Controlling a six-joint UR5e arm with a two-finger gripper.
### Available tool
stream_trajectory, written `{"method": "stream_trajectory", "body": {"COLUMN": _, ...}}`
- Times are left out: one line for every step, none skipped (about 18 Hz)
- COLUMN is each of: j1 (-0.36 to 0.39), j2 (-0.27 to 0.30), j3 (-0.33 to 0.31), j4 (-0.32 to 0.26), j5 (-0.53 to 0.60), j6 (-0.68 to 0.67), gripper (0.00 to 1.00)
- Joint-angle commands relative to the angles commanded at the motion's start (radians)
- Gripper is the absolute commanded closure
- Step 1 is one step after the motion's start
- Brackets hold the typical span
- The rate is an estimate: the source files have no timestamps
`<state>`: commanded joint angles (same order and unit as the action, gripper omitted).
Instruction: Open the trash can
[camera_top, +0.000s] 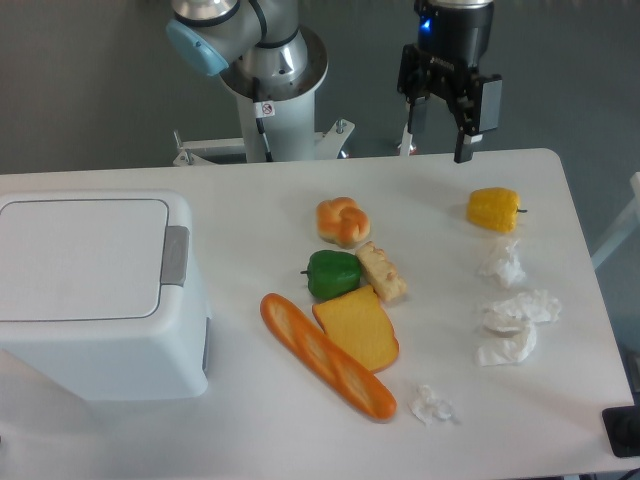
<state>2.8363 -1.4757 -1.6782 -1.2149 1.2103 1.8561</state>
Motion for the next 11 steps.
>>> {"method": "stream_trajectory", "body": {"j1": -0.002, "j2": 0.0, "j3": 0.0, "j4": 0.0, "j5": 0.0, "j6": 0.0, "gripper": 0.0}}
{"method": "stream_trajectory", "body": {"j1": -0.002, "j2": -0.002, "j3": 0.003, "j4": 0.0, "j5": 0.002, "j6": 0.0, "gripper": 0.0}}
{"method": "stream_trajectory", "body": {"j1": -0.002, "j2": -0.002, "j3": 0.006, "j4": 0.0, "j5": 0.002, "j6": 0.0, "gripper": 0.0}}
{"method": "stream_trajectory", "body": {"j1": -0.002, "j2": -0.002, "j3": 0.006, "j4": -0.002, "j5": 0.0, "j6": 0.0, "gripper": 0.0}}
{"method": "stream_trajectory", "body": {"j1": -0.002, "j2": -0.003, "j3": 0.006, "j4": -0.003, "j5": -0.002, "j6": 0.0, "gripper": 0.0}}
{"method": "stream_trajectory", "body": {"j1": -0.002, "j2": -0.003, "j3": 0.006, "j4": -0.003, "j5": -0.003, "j6": -0.006, "gripper": 0.0}}
{"method": "stream_trajectory", "body": {"j1": -0.002, "j2": -0.003, "j3": 0.006, "j4": -0.003, "j5": -0.005, "j6": -0.026, "gripper": 0.0}}
{"method": "stream_trajectory", "body": {"j1": -0.003, "j2": -0.003, "j3": 0.006, "j4": -0.003, "j5": -0.006, "j6": -0.049, "gripper": 0.0}}
{"method": "stream_trajectory", "body": {"j1": -0.011, "j2": -0.003, "j3": 0.011, "j4": -0.003, "j5": -0.006, "j6": -0.067, "gripper": 0.0}}
{"method": "stream_trajectory", "body": {"j1": -0.02, "j2": -0.005, "j3": 0.012, "j4": -0.005, "j5": -0.006, "j6": -0.083, "gripper": 0.0}}
{"method": "stream_trajectory", "body": {"j1": -0.028, "j2": -0.006, "j3": 0.014, "j4": -0.005, "j5": -0.006, "j6": -0.095, "gripper": 0.0}}
